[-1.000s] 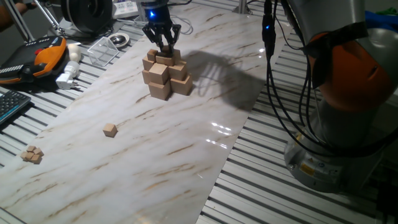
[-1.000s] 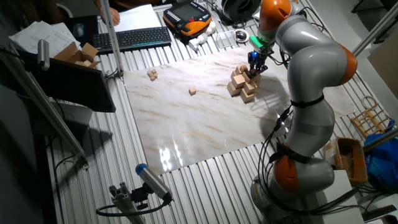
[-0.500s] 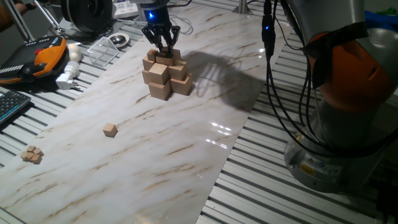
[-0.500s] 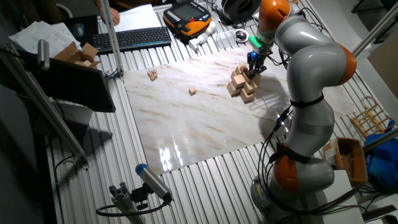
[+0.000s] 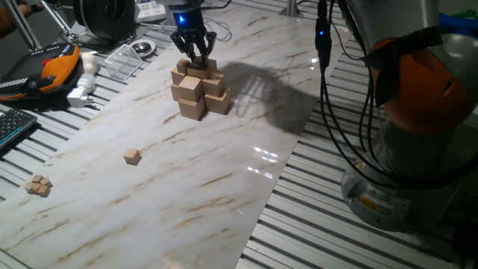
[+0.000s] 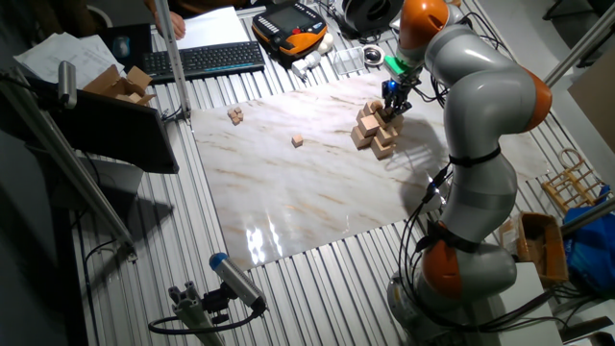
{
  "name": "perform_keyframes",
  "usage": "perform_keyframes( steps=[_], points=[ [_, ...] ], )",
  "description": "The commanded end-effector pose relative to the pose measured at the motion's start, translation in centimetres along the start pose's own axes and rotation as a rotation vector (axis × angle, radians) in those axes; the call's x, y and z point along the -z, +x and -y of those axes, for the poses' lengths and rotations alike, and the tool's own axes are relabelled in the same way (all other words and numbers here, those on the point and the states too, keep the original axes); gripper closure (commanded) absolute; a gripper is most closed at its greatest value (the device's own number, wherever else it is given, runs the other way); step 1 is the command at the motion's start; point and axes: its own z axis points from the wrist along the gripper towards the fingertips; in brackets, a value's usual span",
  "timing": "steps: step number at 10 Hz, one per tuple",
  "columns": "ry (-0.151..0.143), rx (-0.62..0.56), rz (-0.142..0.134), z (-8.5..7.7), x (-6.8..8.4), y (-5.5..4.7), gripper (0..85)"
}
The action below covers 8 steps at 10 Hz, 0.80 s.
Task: Stack the blocks into a cross shape
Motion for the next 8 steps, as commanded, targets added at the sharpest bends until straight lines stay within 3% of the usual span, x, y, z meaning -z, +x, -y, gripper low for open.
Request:
perform_keyframes(
  steps=[1,5,6,8],
  points=[
    [-0.002,-0.002,0.003,-0.04,-0.09,0.03,68.0],
    [-0.006,-0.006,0.010,-0.11,-0.19,0.06,68.0],
    [-0.006,-0.008,0.010,-0.11,-0.18,0.06,51.0],
    [-0.012,-0.011,0.011,-0.12,-0.15,0.08,51.0]
  ],
)
